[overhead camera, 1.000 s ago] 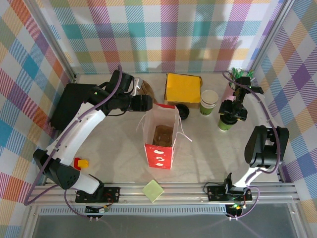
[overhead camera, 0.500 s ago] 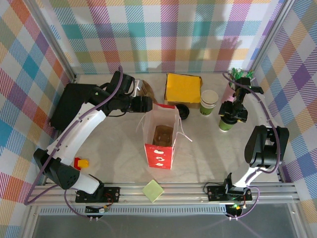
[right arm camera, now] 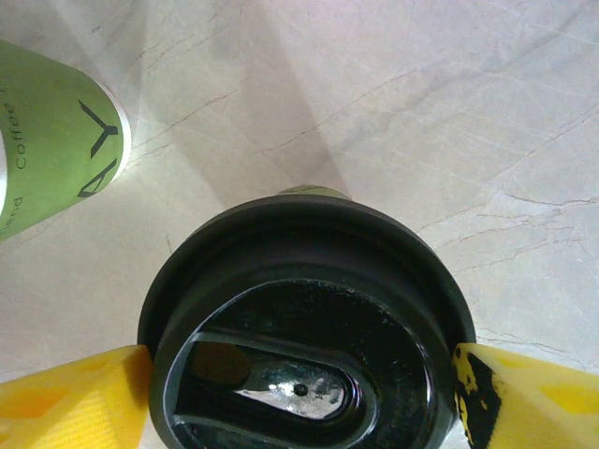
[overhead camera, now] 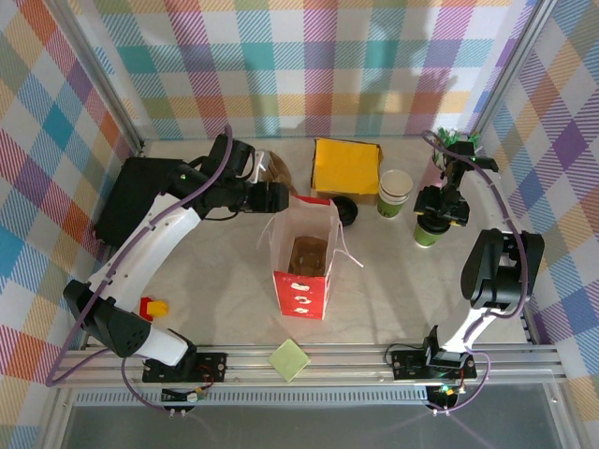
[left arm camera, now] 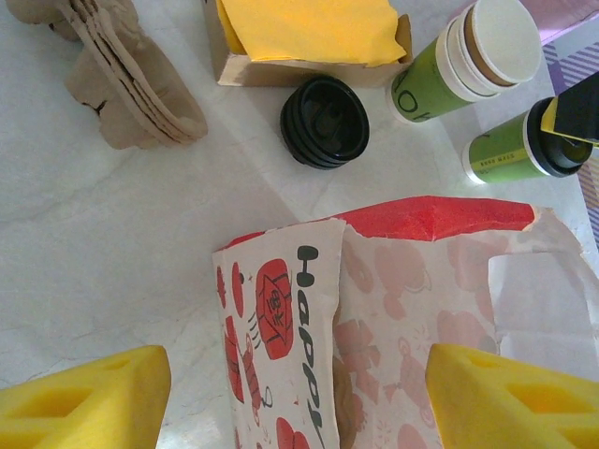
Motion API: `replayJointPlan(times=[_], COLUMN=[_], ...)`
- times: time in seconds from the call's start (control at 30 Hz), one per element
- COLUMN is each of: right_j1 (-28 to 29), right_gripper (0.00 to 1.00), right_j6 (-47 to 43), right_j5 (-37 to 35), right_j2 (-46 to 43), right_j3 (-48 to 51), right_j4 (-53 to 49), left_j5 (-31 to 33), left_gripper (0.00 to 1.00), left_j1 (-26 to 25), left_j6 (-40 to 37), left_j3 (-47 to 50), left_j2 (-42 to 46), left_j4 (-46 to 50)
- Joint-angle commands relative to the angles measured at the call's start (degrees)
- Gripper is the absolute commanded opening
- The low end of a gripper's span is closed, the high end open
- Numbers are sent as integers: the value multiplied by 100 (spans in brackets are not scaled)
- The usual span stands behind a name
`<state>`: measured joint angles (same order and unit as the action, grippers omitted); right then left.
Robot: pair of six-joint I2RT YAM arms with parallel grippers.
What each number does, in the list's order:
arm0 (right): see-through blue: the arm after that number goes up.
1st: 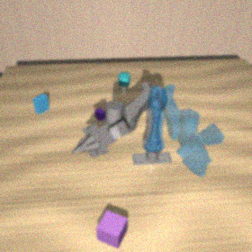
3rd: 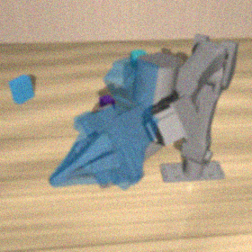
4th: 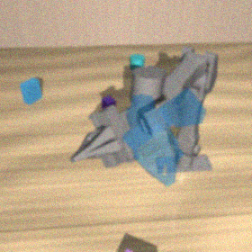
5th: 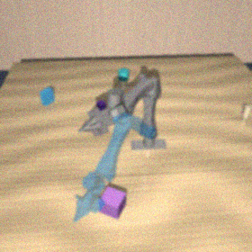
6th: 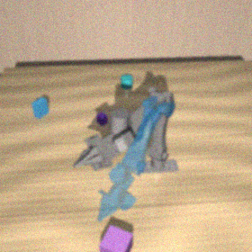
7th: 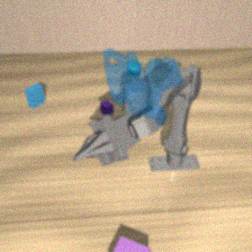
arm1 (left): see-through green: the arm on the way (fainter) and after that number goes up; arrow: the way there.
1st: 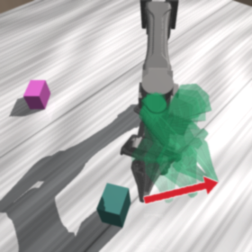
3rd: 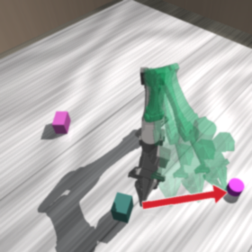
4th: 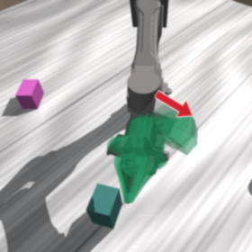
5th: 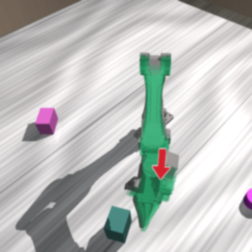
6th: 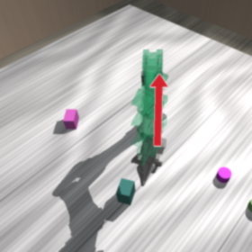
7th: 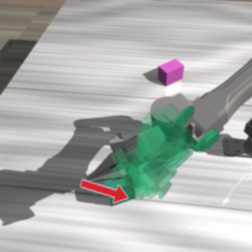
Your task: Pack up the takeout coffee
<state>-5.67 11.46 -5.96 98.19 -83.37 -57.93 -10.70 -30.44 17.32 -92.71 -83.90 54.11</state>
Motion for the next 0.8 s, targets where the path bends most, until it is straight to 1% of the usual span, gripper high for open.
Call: replayJointPlan(times=[0.0,0.2,0.57,0.77], right_j1=[-50,-51,-62,-83], right_gripper=[82,80,82,80], right_j6=[-59,-60,-127,-101], right_j5=[30,51,90,136], right_j2=[73,35,-42,66], right_j3=[-159,-128,-196,-105], right_j4=[-121,-198,-351,-267], left_j5=[-125,-117,-116,-121], left_gripper=[72,72,72,72], left_j1=[55,55,55,55], left_j6=[61,50,34,34], left_j3=[0,16,51,46], left_j2=[-56,-74,-91,-100], left_j4=[162,179,197,205])
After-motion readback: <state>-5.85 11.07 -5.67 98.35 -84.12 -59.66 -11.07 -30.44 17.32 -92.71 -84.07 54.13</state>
